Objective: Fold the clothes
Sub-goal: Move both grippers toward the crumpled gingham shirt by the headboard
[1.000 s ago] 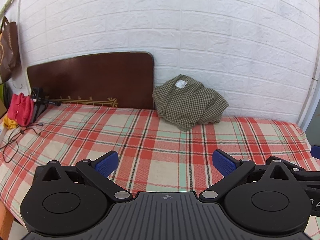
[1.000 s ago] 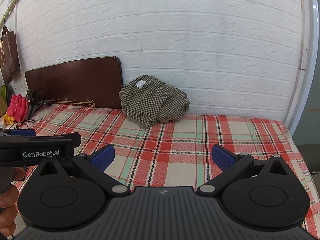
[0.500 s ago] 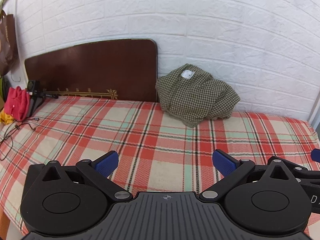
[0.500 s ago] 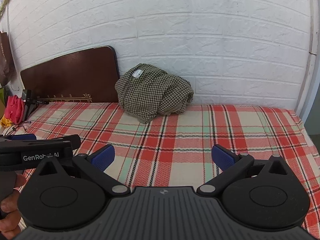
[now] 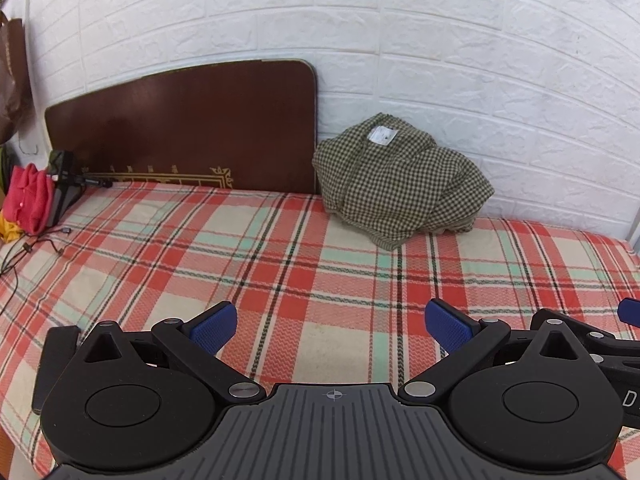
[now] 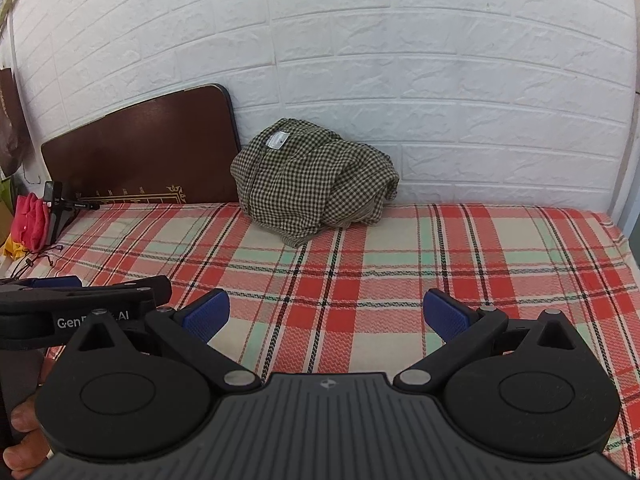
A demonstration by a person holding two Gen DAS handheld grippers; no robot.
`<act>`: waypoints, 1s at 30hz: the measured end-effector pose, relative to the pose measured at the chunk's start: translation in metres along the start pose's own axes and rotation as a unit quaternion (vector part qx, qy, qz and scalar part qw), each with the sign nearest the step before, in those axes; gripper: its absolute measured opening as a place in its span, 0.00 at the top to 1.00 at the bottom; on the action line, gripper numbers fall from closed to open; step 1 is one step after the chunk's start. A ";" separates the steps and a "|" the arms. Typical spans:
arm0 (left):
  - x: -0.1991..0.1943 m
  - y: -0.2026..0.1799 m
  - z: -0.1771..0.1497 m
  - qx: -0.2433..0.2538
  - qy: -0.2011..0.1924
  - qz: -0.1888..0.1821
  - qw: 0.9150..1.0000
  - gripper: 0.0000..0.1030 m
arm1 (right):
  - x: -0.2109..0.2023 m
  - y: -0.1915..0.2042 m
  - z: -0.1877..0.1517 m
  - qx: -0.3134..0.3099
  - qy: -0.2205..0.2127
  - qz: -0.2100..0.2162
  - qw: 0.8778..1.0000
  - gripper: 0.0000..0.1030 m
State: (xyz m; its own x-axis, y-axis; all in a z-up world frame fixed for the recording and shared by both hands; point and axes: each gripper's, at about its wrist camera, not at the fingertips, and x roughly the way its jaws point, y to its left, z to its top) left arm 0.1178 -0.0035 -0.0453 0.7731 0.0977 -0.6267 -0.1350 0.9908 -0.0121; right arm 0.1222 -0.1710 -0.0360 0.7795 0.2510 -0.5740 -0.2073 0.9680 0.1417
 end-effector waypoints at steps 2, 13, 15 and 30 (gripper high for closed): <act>0.002 0.000 0.000 0.000 0.002 0.001 1.000 0.00 | 0.002 0.000 0.000 0.002 0.002 0.000 1.000 0.00; 0.008 -0.001 0.002 -0.004 0.008 0.002 1.000 0.00 | 0.008 0.000 0.002 0.002 0.006 -0.001 1.000 0.00; 0.009 0.000 0.003 -0.005 0.010 0.002 1.000 0.00 | 0.010 -0.001 0.002 0.003 0.007 0.000 1.000 0.00; 0.025 -0.001 0.008 -0.008 0.019 0.011 1.000 0.00 | 0.029 -0.003 0.005 0.005 0.014 0.004 1.000 0.00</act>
State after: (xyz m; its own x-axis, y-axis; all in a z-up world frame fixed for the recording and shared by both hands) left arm 0.1417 -0.0010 -0.0548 0.7463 0.1155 -0.6555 -0.1620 0.9867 -0.0107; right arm 0.1483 -0.1666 -0.0488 0.7606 0.2581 -0.5957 -0.2070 0.9661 0.1543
